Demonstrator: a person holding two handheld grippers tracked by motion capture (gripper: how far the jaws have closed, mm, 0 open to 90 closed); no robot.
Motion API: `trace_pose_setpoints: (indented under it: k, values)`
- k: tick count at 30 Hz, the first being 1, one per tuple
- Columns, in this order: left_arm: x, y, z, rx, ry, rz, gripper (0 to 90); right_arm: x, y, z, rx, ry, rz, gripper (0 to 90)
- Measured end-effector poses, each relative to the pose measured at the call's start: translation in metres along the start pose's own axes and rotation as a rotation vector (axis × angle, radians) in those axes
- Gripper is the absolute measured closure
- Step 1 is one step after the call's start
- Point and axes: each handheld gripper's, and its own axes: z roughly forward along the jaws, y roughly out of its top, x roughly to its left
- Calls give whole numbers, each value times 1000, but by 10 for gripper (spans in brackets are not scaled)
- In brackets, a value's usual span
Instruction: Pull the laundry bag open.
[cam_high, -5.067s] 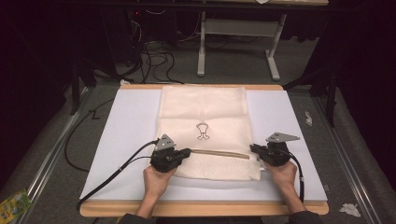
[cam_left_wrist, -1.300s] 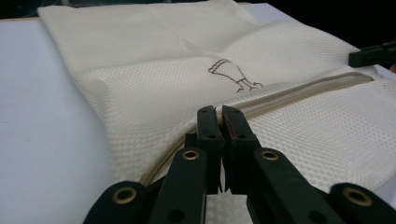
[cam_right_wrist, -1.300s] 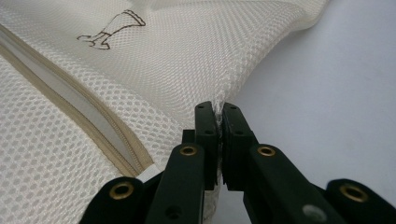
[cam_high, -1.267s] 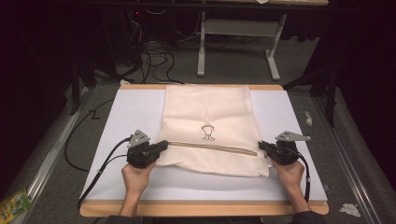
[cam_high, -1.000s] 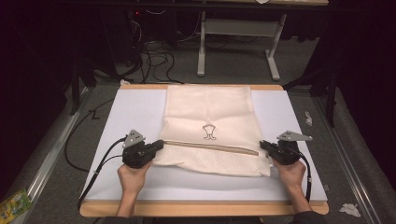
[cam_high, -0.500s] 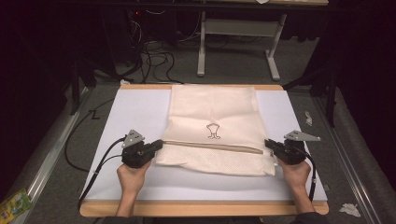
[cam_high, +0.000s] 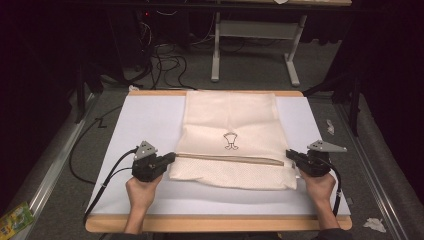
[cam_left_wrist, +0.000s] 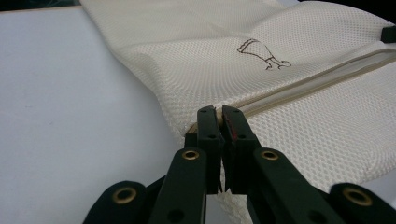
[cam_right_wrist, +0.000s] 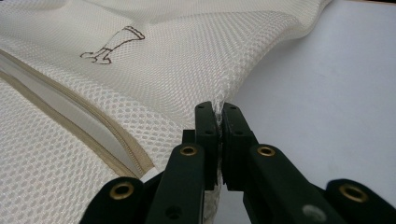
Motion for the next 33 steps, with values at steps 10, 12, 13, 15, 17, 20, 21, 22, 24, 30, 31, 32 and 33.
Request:
trace_pose_setpoints:
  k: [10,12,13,15,17,20,21,22,24,30,31,32,33]
  values:
    - [0,-8,5,52,-19,-16,867,0,-7,7,57,5,2,874]
    - [0,-10,5,65,-18,-16,867,-1,-10,10,69,8,-2,871]
    - [0,-11,5,70,-17,-17,866,-1,-11,11,75,9,5,869]
    - [0,-11,5,75,-16,-15,866,-1,-12,14,85,14,7,866]
    - [0,-12,5,79,-17,-21,866,-1,-13,16,93,15,7,861]
    - [0,-13,7,86,-18,-23,864,-2,-15,18,103,16,6,852]
    - [0,-14,7,90,-16,-23,864,-3,-15,18,102,17,0,852]
    - [0,-14,6,94,-17,-21,864,-2,-15,19,105,14,-1,853]
    - [0,-16,6,100,-20,-24,864,-1,-14,19,109,11,-2,852]
    - [3,-21,9,102,-22,-31,862,0,-15,22,125,5,-10,844]
    - [5,-22,10,107,-26,-40,860,0,-15,22,129,4,-9,838]
    - [6,-23,12,110,-28,-47,859,0,-15,22,136,2,-13,832]
    - [7,-25,13,113,-31,-55,858,0,-15,23,143,2,-16,831]
